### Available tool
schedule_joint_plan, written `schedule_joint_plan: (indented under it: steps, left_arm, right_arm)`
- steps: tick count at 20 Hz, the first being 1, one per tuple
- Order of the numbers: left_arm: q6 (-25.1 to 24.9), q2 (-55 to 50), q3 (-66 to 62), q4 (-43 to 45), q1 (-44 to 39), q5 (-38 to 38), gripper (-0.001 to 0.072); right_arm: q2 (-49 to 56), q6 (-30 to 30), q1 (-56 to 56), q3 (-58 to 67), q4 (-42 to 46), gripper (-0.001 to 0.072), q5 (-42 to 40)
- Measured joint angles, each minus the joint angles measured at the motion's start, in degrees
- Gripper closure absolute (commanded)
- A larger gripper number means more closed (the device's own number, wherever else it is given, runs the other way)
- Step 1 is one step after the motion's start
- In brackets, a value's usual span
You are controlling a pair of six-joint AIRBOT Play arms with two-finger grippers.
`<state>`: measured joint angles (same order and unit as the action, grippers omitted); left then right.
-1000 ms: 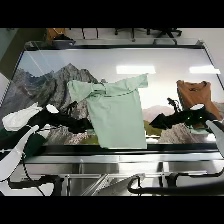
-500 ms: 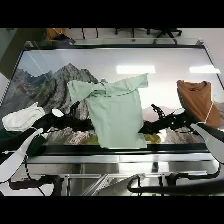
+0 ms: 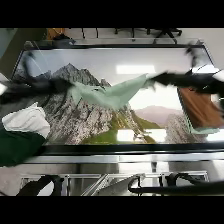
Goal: Fold the shirts.
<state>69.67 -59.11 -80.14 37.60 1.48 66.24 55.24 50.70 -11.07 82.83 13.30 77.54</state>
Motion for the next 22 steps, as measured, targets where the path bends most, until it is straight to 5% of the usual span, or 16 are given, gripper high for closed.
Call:
schedule_joint_plan:
  steps: [7,13,17,22]
  left_arm:
    - [2.78,9.94,-43.56,6.64,18.1,-4.96,0.069]
    - [-1.51,12.33,-35.3,-4.22,30.84,-7.67,0.069]
    - [-6.58,3.89,-26.05,-11.58,25.0,-7.74,0.0689]
    - [-8.26,-17.51,-22.1,-0.13,7.06,-11.58,0.0689]
  right_arm:
    - [-7.98,2.89,-12.13,36.79,-1.57,0.07,-8.85]
    - [-6.78,2.84,-15.72,40.33,0.72,0.07,-11.21]
    - [0.94,-0.02,-13.14,33.35,-2.16,0.07,-8.46]
    - [18.75,-3.69,-1.55,27.58,5.62,0.07,-11.54]
